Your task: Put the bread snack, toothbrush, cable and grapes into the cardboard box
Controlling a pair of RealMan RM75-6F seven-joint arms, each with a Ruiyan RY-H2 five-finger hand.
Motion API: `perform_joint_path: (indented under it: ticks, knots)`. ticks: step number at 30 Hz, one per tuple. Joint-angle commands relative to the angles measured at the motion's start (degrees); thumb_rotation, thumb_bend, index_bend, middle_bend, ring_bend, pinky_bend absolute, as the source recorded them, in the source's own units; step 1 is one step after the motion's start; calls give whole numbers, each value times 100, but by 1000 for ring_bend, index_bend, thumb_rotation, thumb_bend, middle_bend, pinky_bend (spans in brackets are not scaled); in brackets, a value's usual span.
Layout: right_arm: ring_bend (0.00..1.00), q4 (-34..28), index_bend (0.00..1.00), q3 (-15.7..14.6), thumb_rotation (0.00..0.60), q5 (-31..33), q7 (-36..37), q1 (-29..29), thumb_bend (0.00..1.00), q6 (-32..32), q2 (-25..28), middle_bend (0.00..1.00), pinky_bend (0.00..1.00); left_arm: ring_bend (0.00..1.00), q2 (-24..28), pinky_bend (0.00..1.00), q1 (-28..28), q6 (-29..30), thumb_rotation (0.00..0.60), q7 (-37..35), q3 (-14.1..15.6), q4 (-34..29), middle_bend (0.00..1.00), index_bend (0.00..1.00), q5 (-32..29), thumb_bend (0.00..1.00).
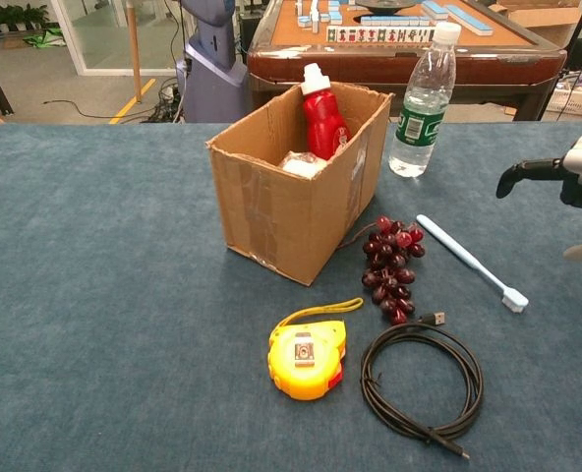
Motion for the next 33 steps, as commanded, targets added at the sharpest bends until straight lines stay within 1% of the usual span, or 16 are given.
perform_joint_path:
  ticks: [1,10,20,33]
  knots:
    - [932,177,313,-1,600,20,87,-37,0,-74,-143,1000,932,311,0,486,0,-4,600,-1,1,0,405,376,-3,212]
    - [932,741,312,66,600,124,232,-47,0,-285,-573,1000,932,312,1,487,-4,-25,600,0,-4,3,405,376,-28,212]
    - [932,1312,312,67,600,79,450,-18,0,-322,-1012,1000,932,312,2,486,-2,-31,600,-10,-8,3,405,376,-46,211]
    - [932,1564,313,-15,600,-2,715,-42,0,-250,-1244,1000,932,312,10,487,0,-29,600,-6,-9,-7,405,376,-48,212]
